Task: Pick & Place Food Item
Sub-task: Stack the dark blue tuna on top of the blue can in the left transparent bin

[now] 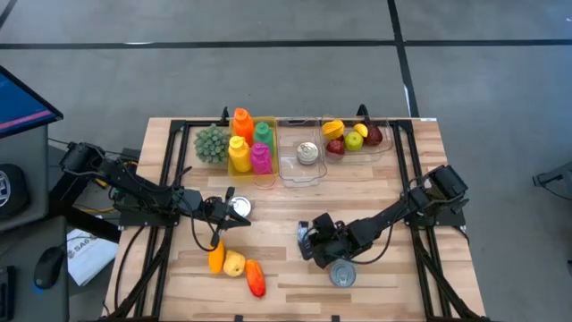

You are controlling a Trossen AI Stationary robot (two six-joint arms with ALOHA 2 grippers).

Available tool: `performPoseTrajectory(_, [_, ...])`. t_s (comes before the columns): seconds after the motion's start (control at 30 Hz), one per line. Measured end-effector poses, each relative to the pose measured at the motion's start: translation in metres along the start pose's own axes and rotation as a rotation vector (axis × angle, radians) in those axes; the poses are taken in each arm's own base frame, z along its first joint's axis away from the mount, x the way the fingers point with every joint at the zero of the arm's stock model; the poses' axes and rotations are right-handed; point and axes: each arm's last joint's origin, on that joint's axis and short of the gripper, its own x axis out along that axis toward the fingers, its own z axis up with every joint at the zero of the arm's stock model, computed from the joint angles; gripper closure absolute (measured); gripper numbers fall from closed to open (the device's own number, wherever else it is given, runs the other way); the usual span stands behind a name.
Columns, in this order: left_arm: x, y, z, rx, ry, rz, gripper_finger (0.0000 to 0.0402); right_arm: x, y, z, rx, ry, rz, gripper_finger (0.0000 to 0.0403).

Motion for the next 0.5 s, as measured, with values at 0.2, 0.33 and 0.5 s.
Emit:
performPoseTrajectory(0.2, [0.0, 0.0, 0.0, 0.002, 0.0, 0.0, 0.0399, -0.024, 0.003, 0.013, -0.04, -0.01, 0.039, 0.0403])
performPoseTrajectory(0.33, [0.0, 0.0, -0.001, 0.004, 0.006, 0.0, 0.0399, -0.041, 0.005, 0.021, -0.045, -0.042, 0.073, 0.0403])
performPoseTrajectory(0.5, [0.0, 0.0, -0.001, 0.004, 0.006, 0.0, 0.0399, -0.058, 0.009, 0.028, -0.065, -0.09, 0.048, 0.0403])
